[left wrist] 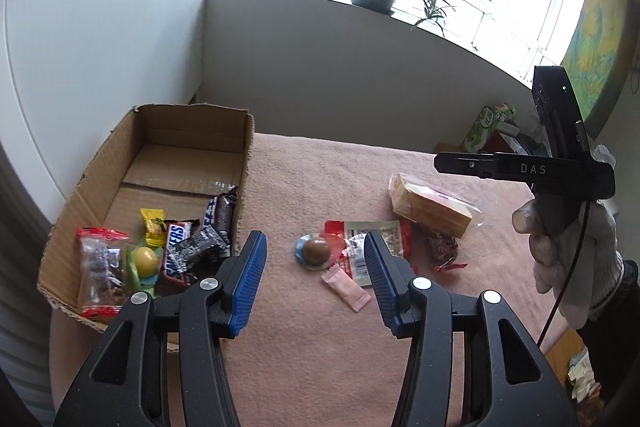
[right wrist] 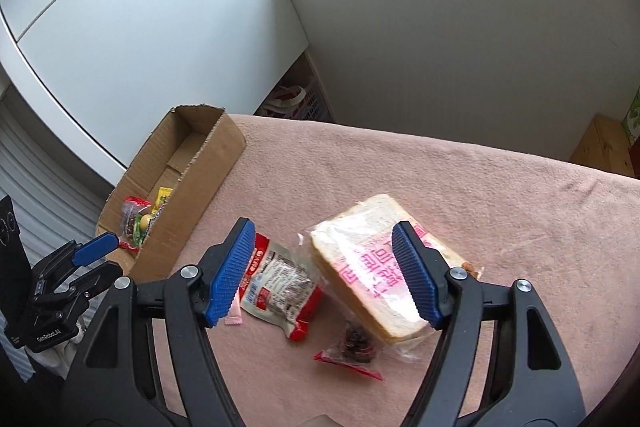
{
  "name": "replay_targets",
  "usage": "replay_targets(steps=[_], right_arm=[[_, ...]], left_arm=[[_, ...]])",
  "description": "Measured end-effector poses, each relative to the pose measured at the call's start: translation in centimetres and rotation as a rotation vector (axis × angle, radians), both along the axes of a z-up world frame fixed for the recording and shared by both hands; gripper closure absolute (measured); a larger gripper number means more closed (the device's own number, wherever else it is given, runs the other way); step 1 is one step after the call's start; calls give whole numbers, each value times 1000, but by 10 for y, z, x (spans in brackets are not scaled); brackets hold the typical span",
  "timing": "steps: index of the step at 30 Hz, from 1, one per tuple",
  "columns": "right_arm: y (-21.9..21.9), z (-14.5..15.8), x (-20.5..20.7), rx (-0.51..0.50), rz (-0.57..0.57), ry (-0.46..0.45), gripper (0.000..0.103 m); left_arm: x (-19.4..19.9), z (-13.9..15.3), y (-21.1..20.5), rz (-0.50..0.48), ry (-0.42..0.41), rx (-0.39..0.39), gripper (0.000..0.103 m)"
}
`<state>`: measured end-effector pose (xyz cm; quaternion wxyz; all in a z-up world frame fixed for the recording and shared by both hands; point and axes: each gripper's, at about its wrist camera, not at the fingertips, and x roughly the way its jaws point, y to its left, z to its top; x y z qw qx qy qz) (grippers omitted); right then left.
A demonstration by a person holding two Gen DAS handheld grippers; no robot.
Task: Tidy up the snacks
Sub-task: 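Close both grippers on the bagged bread loaf from either side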
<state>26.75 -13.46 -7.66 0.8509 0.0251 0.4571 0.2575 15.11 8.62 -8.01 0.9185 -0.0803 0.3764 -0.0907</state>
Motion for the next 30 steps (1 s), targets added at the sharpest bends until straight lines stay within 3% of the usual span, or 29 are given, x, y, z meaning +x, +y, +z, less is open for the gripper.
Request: replay_targets(steps=[6, 16, 30], right_arm=[[-38, -20, 21, 13, -20, 56, 29], [-65, -54, 49, 122, 3, 174, 29], [-77, -71, 48, 243, 44, 259, 29]], left_arm=[[12, -12, -40, -59, 42, -14, 53], [34, -23, -95, -153, 98, -42, 53], [71, -45, -118, -162, 223, -159, 53]])
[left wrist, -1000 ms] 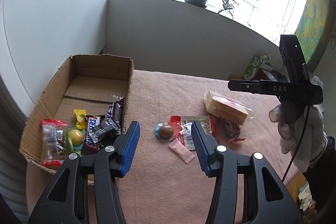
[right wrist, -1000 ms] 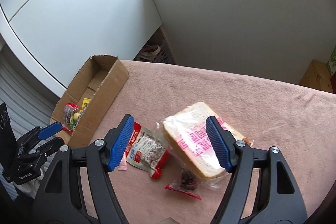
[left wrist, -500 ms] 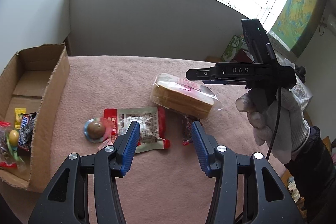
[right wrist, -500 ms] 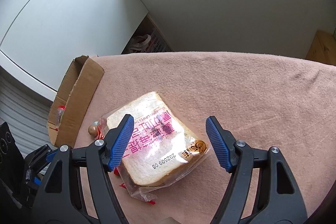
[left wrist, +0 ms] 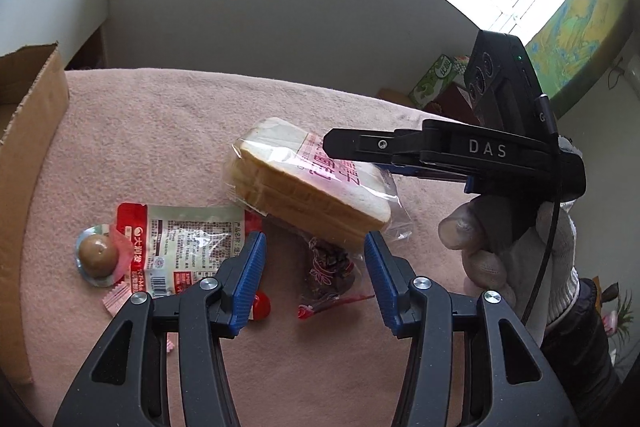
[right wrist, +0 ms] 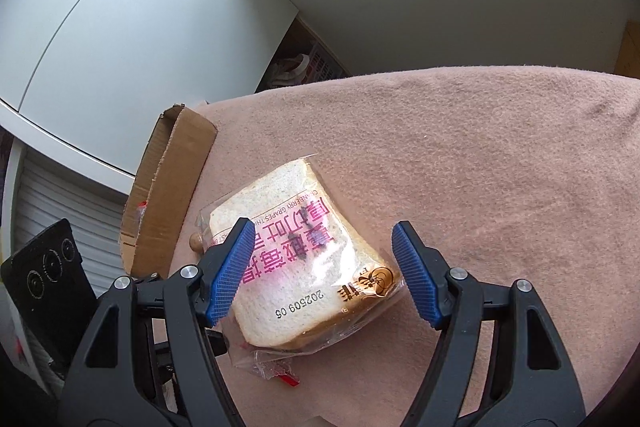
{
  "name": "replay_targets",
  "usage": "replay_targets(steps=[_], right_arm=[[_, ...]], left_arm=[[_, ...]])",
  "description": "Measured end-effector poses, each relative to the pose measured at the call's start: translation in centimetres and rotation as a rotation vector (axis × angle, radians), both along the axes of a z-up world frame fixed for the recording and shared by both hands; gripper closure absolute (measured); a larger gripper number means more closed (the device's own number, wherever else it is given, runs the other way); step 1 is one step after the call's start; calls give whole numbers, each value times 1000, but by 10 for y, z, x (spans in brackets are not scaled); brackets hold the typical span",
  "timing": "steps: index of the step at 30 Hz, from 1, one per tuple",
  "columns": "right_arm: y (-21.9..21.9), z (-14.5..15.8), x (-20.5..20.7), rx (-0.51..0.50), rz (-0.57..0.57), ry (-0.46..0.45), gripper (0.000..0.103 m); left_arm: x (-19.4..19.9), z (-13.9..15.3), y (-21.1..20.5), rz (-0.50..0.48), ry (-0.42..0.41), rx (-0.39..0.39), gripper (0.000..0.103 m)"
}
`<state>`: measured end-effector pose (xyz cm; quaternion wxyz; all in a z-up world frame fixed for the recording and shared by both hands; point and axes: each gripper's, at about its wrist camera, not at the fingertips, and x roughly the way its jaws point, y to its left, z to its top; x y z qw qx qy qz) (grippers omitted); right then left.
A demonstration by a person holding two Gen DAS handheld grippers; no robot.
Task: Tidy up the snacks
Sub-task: 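Close both grippers on the bagged bread loaf from either side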
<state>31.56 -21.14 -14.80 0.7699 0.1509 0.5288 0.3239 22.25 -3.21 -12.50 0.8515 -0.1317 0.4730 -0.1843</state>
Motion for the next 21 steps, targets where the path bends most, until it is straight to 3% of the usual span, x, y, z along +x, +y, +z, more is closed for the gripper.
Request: replay_targets(steps=[5, 13, 21], right_arm=[[2, -1, -9, 8, 20, 16, 29], [-4, -1, -21, 52, 58, 35, 29], [-11, -16, -10, 99, 26, 87, 29]], left_arm=[[4, -1, 1, 6, 2, 2, 53], [3, 2, -2, -13, -49, 113, 53], [1, 8, -9, -58, -49, 103, 53]])
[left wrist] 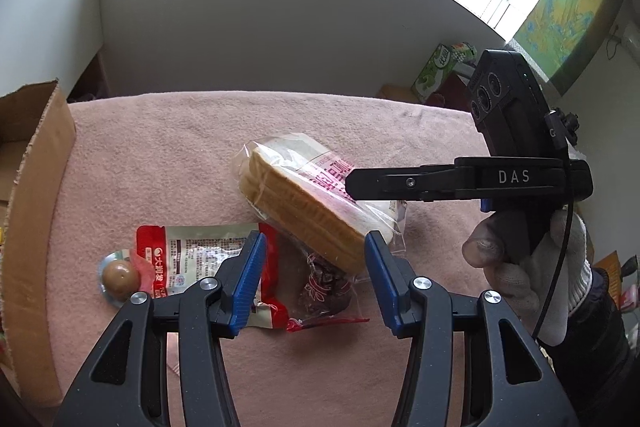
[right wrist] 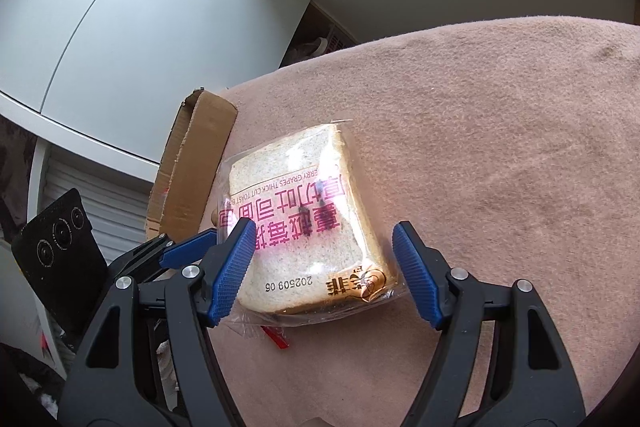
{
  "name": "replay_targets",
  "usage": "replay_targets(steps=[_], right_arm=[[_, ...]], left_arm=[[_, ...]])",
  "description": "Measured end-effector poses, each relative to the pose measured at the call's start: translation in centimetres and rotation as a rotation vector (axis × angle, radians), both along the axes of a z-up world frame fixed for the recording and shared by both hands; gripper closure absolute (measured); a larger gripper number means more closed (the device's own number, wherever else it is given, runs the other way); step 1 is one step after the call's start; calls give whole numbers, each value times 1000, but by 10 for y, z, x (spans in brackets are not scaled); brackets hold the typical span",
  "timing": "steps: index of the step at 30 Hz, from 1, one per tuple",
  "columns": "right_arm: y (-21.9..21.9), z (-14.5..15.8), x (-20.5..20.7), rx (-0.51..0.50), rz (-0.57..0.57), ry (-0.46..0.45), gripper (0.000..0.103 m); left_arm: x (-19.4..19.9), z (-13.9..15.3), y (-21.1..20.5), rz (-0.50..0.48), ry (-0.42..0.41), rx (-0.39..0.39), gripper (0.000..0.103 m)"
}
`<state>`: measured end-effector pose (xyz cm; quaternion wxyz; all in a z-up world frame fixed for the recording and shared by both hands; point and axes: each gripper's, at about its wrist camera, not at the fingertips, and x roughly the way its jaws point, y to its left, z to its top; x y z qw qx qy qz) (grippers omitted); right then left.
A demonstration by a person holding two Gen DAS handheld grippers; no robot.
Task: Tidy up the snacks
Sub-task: 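Close both grippers on the bagged bread loaf from either side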
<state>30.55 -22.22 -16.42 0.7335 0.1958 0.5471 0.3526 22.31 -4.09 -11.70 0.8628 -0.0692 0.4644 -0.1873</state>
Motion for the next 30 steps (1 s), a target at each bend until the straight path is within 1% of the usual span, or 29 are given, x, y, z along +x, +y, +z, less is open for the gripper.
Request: replay_targets(steps=[3, 7, 9, 13, 14, 15, 19, 23, 25, 26, 30], right_arm=[[-2, -4, 1, 31, -11, 14, 29], [1, 0, -4, -4, -17, -10, 29], [2, 1, -7, -10, -27, -11, 29], [1, 1, -14, -8, -40, -7, 29], [0, 0, -14, -6, -45, -3, 29], [0, 0, -15, -5, -48, -1, 30], [-7, -1, -17, -3, -59, 11, 31], [-8, 0, -24, 6, -49, 14, 31], [-7, 0, -29, 18, -28, 18, 37], [-6, 0, -31, 21, -14, 23, 39], [-2, -3, -40, 17, 9, 24, 41]], left_arm=[[5, -3, -3, -13, 8, -4, 53], [13, -8, -7, -23, 19, -30, 53], [13, -7, -6, -33, 22, -51, 56], [10, -6, -12, -69, 15, -75, 58], [10, -7, -14, -79, 21, -89, 61], [10, -7, -15, -86, 24, -98, 62], [13, -12, -16, -86, 48, -122, 62], [11, -12, -16, -102, 50, -115, 62], [9, -12, -13, -102, 48, -106, 62], [9, -11, -10, -97, 46, -105, 62], [4, -16, -4, -106, 69, -90, 56]])
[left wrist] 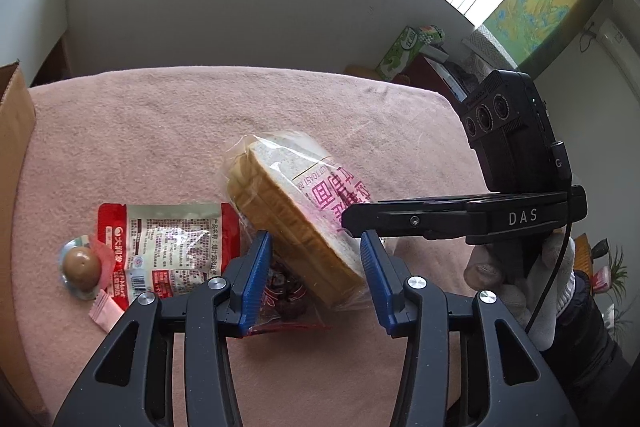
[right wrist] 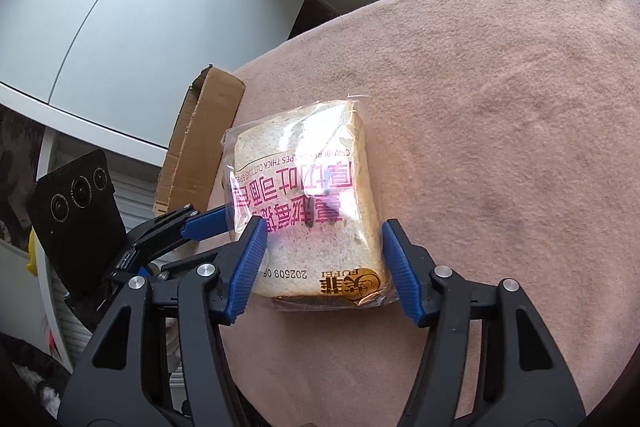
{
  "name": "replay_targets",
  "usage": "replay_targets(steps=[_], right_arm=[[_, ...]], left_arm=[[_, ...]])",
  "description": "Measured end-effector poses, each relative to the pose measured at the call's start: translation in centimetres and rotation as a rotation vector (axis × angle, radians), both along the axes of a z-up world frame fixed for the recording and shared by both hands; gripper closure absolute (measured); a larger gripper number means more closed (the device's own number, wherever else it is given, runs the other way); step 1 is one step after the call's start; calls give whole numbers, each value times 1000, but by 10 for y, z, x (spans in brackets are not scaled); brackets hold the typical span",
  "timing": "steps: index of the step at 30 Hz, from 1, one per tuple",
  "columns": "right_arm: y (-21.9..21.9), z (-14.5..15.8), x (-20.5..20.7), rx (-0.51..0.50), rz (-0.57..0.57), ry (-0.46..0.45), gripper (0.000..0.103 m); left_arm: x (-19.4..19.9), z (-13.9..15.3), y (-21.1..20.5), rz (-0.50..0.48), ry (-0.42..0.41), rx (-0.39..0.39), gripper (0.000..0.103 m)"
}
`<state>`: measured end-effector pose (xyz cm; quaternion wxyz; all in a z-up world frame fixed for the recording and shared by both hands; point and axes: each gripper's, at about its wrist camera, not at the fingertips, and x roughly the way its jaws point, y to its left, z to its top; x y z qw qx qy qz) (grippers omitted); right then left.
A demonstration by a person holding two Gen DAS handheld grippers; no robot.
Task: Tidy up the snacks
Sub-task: 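Close both grippers on the bagged bread loaf from either side, then lift the bread loaf with both grippers into the box and release it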
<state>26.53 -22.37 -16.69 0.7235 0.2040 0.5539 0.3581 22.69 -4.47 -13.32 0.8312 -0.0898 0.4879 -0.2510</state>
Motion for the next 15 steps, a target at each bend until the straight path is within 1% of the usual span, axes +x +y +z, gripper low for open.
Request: replay_targets(steps=[2, 4, 5, 6, 9, 10, 12, 15], right_arm=[[2, 0, -3, -3, -6, -9, 41], [1, 0, -6, 1, -19, -13, 41], [1, 1, -7, -1, -24, -17, 41], [1, 2, -8, -2, -29, -23, 41], [0, 6, -12, 2, -31, -35, 41], [1, 9, -13, -14, -29, -45, 41], [3, 12, -15, -32, -29, -58, 41], [4, 20, -18, -34, -33, -67, 45]], left_arm=[[-2, -2, 0, 1, 7, 10, 55], [-4, -1, -3, -7, -10, 22, 56], [-6, 0, -6, -17, -16, 27, 59], [-7, 1, -8, -23, -22, 34, 61], [-12, 3, -18, -42, -43, 64, 60], [-13, 2, -21, -44, -47, 72, 60], [-12, 3, -22, -45, -48, 71, 60], [-15, 7, -23, -41, -69, 75, 60]])
